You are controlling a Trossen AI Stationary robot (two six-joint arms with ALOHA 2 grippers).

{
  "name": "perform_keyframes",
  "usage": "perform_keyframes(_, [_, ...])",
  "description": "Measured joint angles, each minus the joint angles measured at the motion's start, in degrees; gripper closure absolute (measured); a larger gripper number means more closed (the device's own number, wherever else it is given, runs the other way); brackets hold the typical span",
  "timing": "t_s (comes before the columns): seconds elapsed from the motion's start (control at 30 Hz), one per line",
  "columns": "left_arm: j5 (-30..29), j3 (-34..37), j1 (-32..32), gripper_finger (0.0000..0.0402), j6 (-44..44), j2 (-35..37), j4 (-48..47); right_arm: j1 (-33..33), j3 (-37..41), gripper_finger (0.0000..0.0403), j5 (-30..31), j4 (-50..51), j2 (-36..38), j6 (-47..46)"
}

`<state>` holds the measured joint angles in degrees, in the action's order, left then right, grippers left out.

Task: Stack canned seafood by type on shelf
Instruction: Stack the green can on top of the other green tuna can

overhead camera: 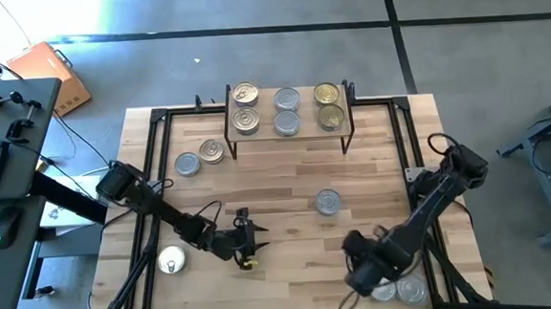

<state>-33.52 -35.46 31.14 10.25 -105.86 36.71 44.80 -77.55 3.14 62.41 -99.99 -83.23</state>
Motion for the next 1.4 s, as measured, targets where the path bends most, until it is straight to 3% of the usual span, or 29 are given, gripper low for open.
perform_keyframes(0.13, [0.0, 0.0, 0.0, 0.0234, -0.3, 0.0, 0.1, 3.9, 1.6, 0.027, -7.8, -0.1, 0.0, -9.3])
perform_keyframes(0.4, [0.0, 0.0, 0.0, 0.0234, -0.3, 0.0, 0.5, 11.6, 1.6, 0.0269, -13.3, 0.0, 0.0, -31.2])
perform_keyframes(0.6, [0.0, 0.0, 0.0, 0.0234, -0.4, 0.0, 0.5, 16.2, 1.6, 0.0269, -13.7, 0.1, -0.1, -43.8])
perform_keyframes(0.93, [0.0, 0.0, 0.0, 0.0234, -0.4, 0.0, 0.5, 15.7, 1.6, 0.0269, -14.2, 1.4, -3.0, -39.3])
perform_keyframes(1.1, [-0.1, 0.0, 0.2, 0.0234, -0.4, 0.0, 0.4, 14.5, 1.6, 0.0277, -19.0, 1.3, -4.7, -34.5])
perform_keyframes(1.4, [-0.1, 0.0, 0.4, 0.0234, -0.9, 0.0, 0.4, 14.4, 1.6, 0.0375, -20.3, 2.5, -6.9, -24.9])
